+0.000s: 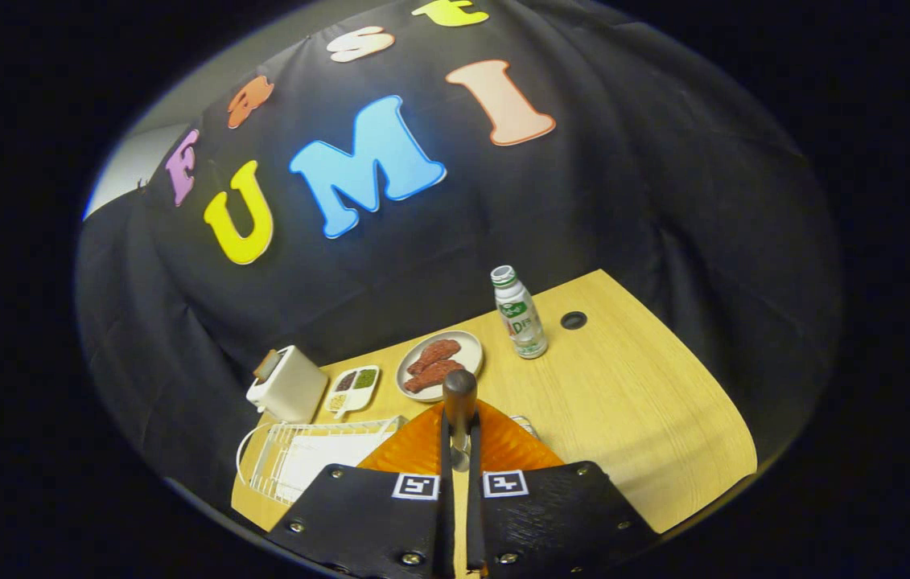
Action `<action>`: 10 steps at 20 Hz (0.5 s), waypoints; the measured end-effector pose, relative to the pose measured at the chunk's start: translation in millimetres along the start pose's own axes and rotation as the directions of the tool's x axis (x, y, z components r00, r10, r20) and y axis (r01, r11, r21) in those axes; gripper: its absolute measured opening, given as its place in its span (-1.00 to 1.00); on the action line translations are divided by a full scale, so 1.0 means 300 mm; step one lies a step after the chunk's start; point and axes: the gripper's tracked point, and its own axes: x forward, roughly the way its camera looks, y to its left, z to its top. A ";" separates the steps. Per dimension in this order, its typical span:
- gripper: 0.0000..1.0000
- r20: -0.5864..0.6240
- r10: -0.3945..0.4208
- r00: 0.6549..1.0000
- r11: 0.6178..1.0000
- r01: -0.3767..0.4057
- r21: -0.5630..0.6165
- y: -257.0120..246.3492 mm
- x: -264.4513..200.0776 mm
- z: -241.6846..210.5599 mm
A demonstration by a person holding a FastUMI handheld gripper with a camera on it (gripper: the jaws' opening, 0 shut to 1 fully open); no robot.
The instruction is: Take the plate from the dish rack, then take the spoon from the basket and place it into the plate.
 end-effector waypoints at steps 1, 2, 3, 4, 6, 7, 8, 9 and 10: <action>-0.89 -0.004 0.033 0.999 0.999 -0.033 -0.011 0.060 -0.024 -0.010; -0.89 -0.009 0.065 0.998 0.998 -0.065 -0.022 0.119 -0.045 -0.024; -0.89 -0.023 0.096 0.995 0.995 -0.096 -0.032 0.177 -0.065 -0.045; -0.89 -0.039 0.128 0.991 0.991 -0.130 -0.043 0.233 -0.079 -0.071; -0.89 -0.067 0.188 0.980 0.979 -0.192 -0.071 0.347 -0.113 -0.125; -0.89 -0.087 0.211 0.974 0.971 -0.219 -0.093 0.395 -0.126 -0.158; -0.89 -0.106 0.230 0.967 0.964 -0.241 -0.114 0.439 -0.135 -0.196; -0.88 -0.127 0.245 0.961 0.956 -0.261 -0.135 0.479 -0.142 -0.236; -0.88 -0.149 0.260 0.954 0.947 -0.282 -0.155 0.520 -0.147 -0.279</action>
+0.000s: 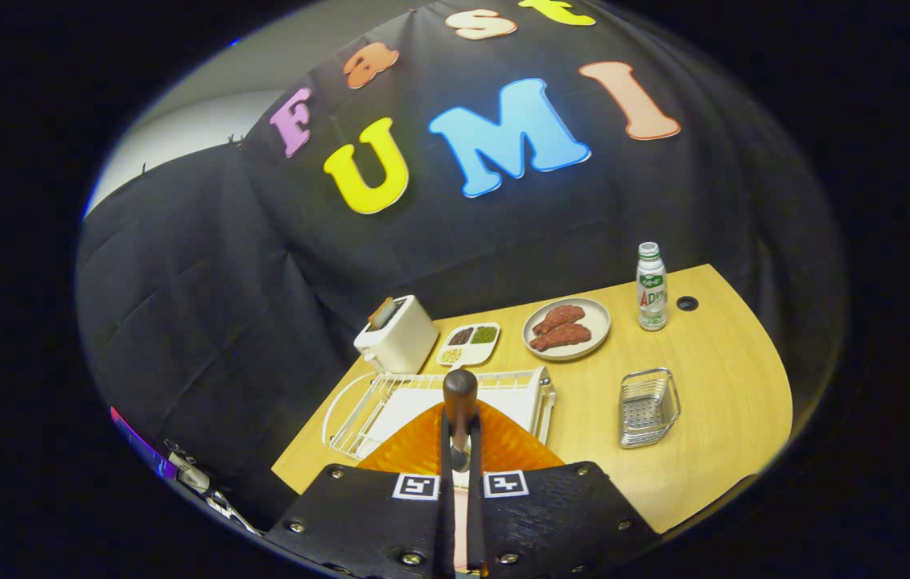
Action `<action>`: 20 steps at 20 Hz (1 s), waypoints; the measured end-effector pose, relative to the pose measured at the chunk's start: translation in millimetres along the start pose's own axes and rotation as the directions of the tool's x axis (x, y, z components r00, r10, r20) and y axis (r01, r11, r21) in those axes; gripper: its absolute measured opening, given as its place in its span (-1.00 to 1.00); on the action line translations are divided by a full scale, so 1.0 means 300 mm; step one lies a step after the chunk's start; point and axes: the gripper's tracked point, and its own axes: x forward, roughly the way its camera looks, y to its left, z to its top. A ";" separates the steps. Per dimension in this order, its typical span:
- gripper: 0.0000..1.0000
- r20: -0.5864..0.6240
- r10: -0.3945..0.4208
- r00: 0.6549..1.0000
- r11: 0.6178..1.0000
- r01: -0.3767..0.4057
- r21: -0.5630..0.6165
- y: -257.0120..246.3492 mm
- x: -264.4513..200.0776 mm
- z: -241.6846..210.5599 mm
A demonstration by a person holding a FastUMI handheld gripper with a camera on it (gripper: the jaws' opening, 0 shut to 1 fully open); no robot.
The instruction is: Take the plate from the dish rack, then take the spoon from the basket and place it into the plate.
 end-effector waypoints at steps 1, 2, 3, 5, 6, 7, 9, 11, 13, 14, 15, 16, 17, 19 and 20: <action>-0.88 -0.023 0.016 1.000 1.000 -0.017 -0.019 0.039 0.014 -0.039; -0.88 -0.047 0.031 0.998 0.999 -0.033 -0.037 0.073 0.024 -0.082; -0.89 -0.072 0.042 0.996 0.997 -0.047 -0.057 0.105 0.034 -0.125; -0.89 -0.123 0.054 0.991 0.992 -0.066 -0.103 0.155 0.056 -0.221; -0.89 -0.147 0.057 0.987 0.989 -0.076 -0.124 0.180 0.069 -0.273; -0.88 -0.170 0.060 0.984 0.986 -0.084 -0.141 0.201 0.082 -0.320; -0.89 -0.210 0.059 0.976 0.979 -0.098 -0.179 0.236 0.097 -0.405; -0.88 -0.239 0.055 0.969 0.970 -0.109 -0.216 0.270 0.128 -0.477; -0.88 -0.258 0.041 0.965 0.963 -0.107 -0.248 0.294 0.147 -0.534; -0.88 -0.266 0.035 0.963 0.959 -0.107 -0.262 0.305 0.152 -0.560; -0.89 -0.273 0.028 0.962 0.955 -0.106 -0.275 0.313 0.158 -0.583; -0.89 -0.277 0.021 0.961 0.952 -0.104 -0.287 0.321 0.163 -0.604; -0.89 -0.278 0.016 0.961 0.950 -0.102 -0.295 0.328 0.169 -0.619; -0.88 -0.278 0.002 0.960 0.947 -0.091 -0.307 0.333 0.175 -0.648; -0.88 -0.277 -0.004 0.961 0.946 -0.086 -0.311 0.335 0.177 -0.662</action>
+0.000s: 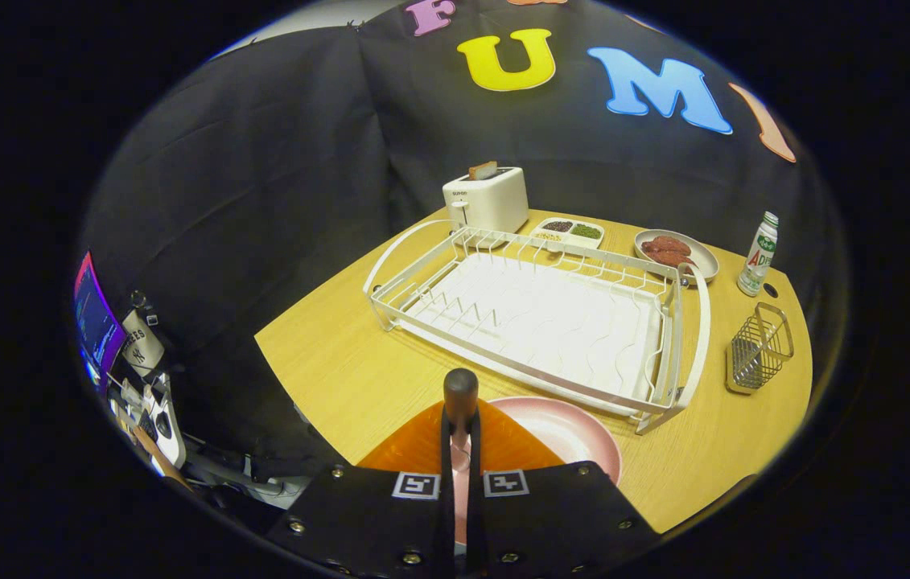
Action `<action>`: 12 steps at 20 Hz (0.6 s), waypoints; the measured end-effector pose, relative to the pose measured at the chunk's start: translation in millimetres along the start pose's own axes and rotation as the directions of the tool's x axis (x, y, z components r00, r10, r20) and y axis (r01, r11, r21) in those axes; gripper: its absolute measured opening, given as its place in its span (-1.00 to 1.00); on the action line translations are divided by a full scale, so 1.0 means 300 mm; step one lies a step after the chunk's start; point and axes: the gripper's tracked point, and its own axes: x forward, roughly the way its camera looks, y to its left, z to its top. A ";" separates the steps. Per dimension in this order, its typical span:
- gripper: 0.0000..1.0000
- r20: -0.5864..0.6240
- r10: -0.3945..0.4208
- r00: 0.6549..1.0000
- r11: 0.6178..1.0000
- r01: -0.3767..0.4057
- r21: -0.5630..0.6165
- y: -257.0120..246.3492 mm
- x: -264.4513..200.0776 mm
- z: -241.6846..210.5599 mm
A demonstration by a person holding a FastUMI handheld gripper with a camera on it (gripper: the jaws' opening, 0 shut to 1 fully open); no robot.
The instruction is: Take the plate from the dish rack, then take the spoon from the basket and place it into the plate.
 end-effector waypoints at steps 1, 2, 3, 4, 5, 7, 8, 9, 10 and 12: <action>-0.88 -0.005 -0.006 1.000 1.000 0.006 -0.002 -0.002 0.000 -0.008; -0.88 0.016 -0.007 1.000 1.000 0.007 0.003 0.000 0.003 0.008; -0.89 0.016 -0.009 1.000 1.000 0.009 0.004 -0.001 0.004 -0.002; -0.89 0.016 -0.008 1.000 1.000 0.008 0.004 0.001 0.004 -0.002; -0.88 0.014 -0.004 1.000 1.000 0.004 0.006 0.003 0.005 0.001; -0.82 0.011 0.010 1.000 1.000 -0.010 0.010 0.007 0.003 -0.002; -0.81 0.011 0.013 1.000 1.000 -0.013 0.012 0.008 -0.007 -0.006; -0.78 0.018 0.024 1.000 1.000 -0.024 0.012 0.015 -0.018 0.005; -0.75 0.026 0.020 0.999 1.000 -0.020 0.006 0.007 -0.035 0.016; -0.68 0.048 0.021 0.999 1.000 -0.020 -0.014 0.001 -0.058 0.042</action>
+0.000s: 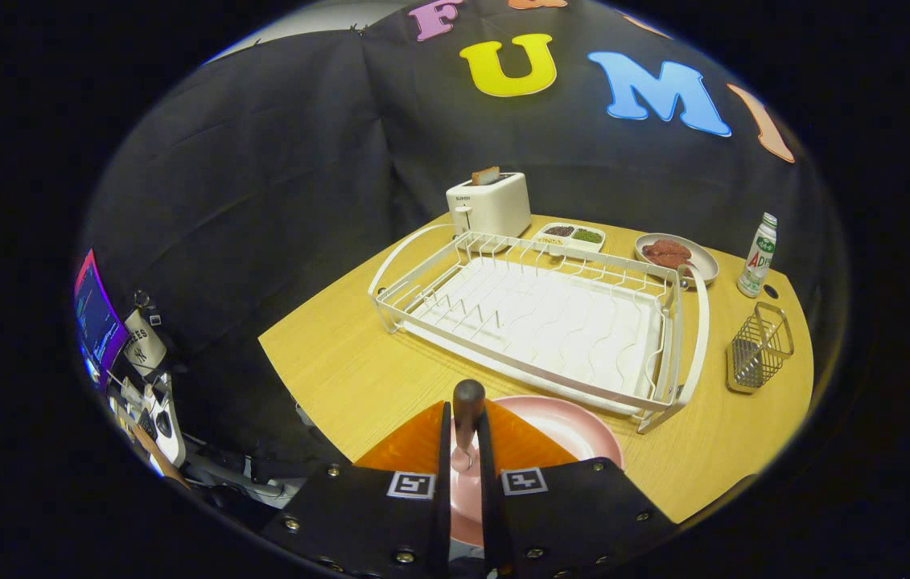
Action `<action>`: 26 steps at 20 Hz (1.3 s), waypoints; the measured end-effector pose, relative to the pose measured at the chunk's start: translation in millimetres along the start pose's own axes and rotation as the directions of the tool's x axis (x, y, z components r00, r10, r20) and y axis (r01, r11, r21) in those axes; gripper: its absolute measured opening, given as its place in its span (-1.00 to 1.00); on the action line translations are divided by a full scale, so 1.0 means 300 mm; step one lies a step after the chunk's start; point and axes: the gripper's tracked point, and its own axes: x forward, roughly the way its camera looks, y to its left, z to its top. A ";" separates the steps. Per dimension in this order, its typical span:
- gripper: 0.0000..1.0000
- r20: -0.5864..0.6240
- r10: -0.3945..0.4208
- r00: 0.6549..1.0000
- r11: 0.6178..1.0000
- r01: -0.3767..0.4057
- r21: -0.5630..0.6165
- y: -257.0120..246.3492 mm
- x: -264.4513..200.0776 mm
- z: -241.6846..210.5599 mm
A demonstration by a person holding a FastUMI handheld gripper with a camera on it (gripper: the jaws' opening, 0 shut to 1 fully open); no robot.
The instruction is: Take the plate from the dish rack, then take the spoon from the basket and place it into the plate.
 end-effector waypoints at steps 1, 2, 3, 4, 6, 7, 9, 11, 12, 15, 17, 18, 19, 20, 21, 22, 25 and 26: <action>-0.68 0.009 0.003 1.000 1.000 -0.003 -0.006 -0.002 -0.014 0.016; -0.68 0.019 0.006 1.000 1.000 -0.006 -0.005 -0.006 -0.030 0.031; -0.68 0.029 0.008 1.000 1.000 -0.008 -0.001 -0.012 -0.044 0.050; -0.68 0.036 0.010 0.999 1.000 -0.010 0.004 -0.018 -0.060 0.064; -0.69 0.051 0.008 0.999 1.000 -0.009 0.012 -0.039 -0.091 0.089; -0.68 0.060 0.003 0.998 1.000 -0.004 0.015 -0.055 -0.106 0.102; -0.68 0.073 -0.007 0.997 1.000 0.006 0.021 -0.085 -0.134 0.121; -0.68 0.088 -0.017 0.996 1.000 0.015 0.028 -0.117 -0.164 0.139; -0.69 0.100 -0.024 0.995 0.999 0.021 0.030 -0.133 -0.180 0.153; -0.69 0.135 -0.045 0.990 0.998 0.040 0.044 -0.180 -0.231 0.190; -0.69 0.160 -0.060 0.985 0.997 0.051 0.061 -0.210 -0.261 0.215; -0.68 0.177 -0.073 0.982 0.996 0.062 0.070 -0.233 -0.278 0.230; -0.69 0.192 -0.088 0.978 0.994 0.073 0.082 -0.252 -0.295 0.248; -0.68 0.209 -0.101 0.973 0.992 0.082 0.096 -0.271 -0.315 0.264; -0.69 0.228 -0.115 0.967 0.990 0.092 0.110 -0.293 -0.339 0.287; -0.69 0.247 -0.128 0.960 0.987 0.100 0.123 -0.313 -0.363 0.309; -0.40 0.317 -0.154 0.936 0.982 0.110 0.151 -0.365 -0.444 0.392; -0.07 0.340 -0.176 0.924 0.979 0.130 0.156 -0.392 -0.470 0.417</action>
